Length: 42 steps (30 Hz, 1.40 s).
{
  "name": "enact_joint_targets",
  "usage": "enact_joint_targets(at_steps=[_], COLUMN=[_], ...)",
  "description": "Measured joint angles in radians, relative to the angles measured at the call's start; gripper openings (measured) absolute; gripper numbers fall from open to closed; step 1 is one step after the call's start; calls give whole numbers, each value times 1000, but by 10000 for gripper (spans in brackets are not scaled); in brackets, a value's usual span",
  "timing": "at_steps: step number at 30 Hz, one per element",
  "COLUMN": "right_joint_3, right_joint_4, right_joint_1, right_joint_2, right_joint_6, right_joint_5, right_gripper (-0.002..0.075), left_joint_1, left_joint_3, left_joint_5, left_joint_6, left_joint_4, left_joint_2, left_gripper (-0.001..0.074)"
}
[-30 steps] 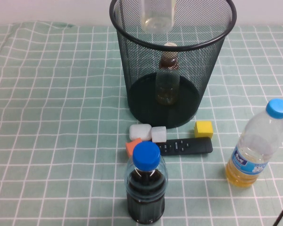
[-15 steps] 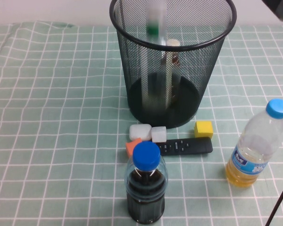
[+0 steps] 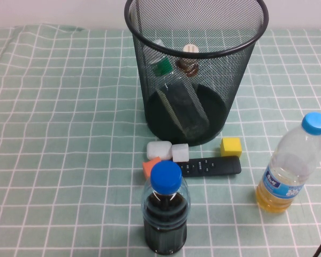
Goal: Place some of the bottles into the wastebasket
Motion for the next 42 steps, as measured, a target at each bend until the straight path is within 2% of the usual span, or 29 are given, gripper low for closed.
enact_joint_targets(at_steps=[7,12,16,20,23,27,37,42], right_joint_3=[2,23,23,29,119,416,1541,1995], right_joint_4=[-167,-217,-230,-222,-204,-187,-81,-79], right_joint_1=[0,-2,-4,-25,-50,-122,-362,-478], right_joint_2=[-93,-153,-195,-238,-309,-503,-1146,-1454], right_joint_6=[108,55,-52,-70,-122,-122,-144,-144], right_joint_5=[256,254,254,254,252,132,-624,-965], right_gripper=[-6,-6,-6,-6,-6,-6,-6,-6], left_joint_1=[0,0,0,0,0,0,0,0], left_joint_3=[0,0,0,0,0,0,0,0], left_joint_5=[0,0,0,0,0,0,0,0], left_joint_6=[0,0,0,0,0,0,0,0], left_joint_4=[1,1,1,1,1,1,1,1], left_joint_2=[0,0,0,0,0,0,0,0], left_gripper=[-4,-4,-4,-4,-4,-4,-4,-4])
